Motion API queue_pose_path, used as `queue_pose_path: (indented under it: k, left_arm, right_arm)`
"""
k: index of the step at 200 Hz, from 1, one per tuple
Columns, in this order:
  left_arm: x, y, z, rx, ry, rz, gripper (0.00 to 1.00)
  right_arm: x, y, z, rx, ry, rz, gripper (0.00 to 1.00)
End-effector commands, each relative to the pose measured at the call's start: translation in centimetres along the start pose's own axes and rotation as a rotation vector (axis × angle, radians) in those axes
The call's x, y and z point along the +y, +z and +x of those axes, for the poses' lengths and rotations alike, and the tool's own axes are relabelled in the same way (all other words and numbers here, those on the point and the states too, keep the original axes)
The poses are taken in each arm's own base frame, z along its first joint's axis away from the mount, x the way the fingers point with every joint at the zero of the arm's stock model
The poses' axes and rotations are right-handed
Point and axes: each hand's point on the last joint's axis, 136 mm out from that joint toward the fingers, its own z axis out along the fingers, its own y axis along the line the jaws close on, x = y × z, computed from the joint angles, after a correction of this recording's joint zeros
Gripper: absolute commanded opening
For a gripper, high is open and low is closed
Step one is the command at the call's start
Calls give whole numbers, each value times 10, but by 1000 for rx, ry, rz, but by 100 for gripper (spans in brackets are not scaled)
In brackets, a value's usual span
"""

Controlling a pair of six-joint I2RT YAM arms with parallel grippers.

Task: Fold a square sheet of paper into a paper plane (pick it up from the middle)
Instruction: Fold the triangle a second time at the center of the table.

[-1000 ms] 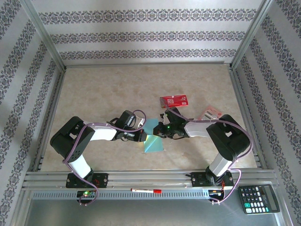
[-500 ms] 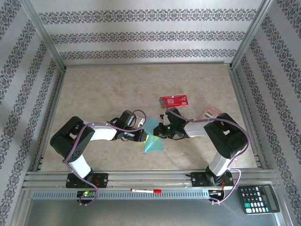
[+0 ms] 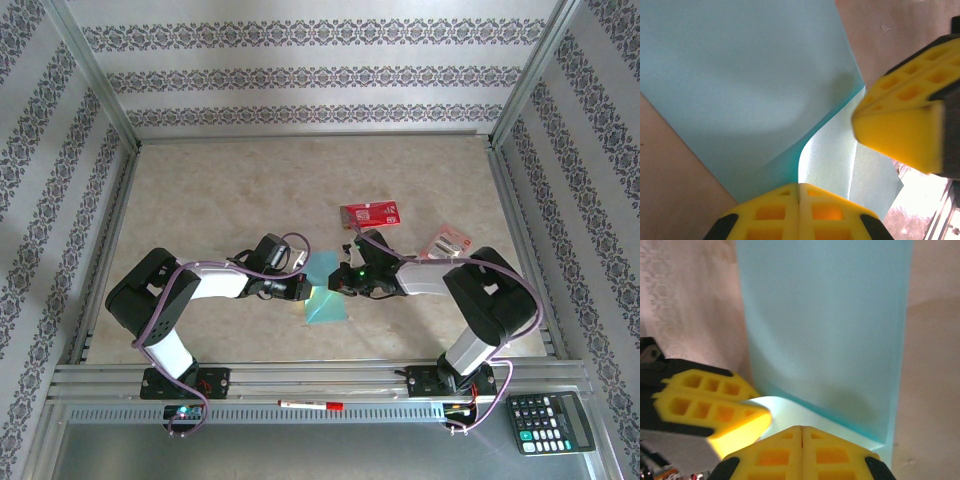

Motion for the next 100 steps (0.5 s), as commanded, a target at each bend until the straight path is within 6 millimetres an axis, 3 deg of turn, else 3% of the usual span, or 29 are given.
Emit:
queue_pose_path:
  k: [1,61,100]
  left_arm:
    - [31,6,24,80,-76,-106,0]
    - [34,7,30,91,-78,-112,0]
    - [36,8,31,94,-80,-113,0]
  right_arm:
    - [22,-9,-3,-3,-32,-39,5]
    - [22,13,18,40,-23,-22,5]
    - [0,18,18,48,5,30,4]
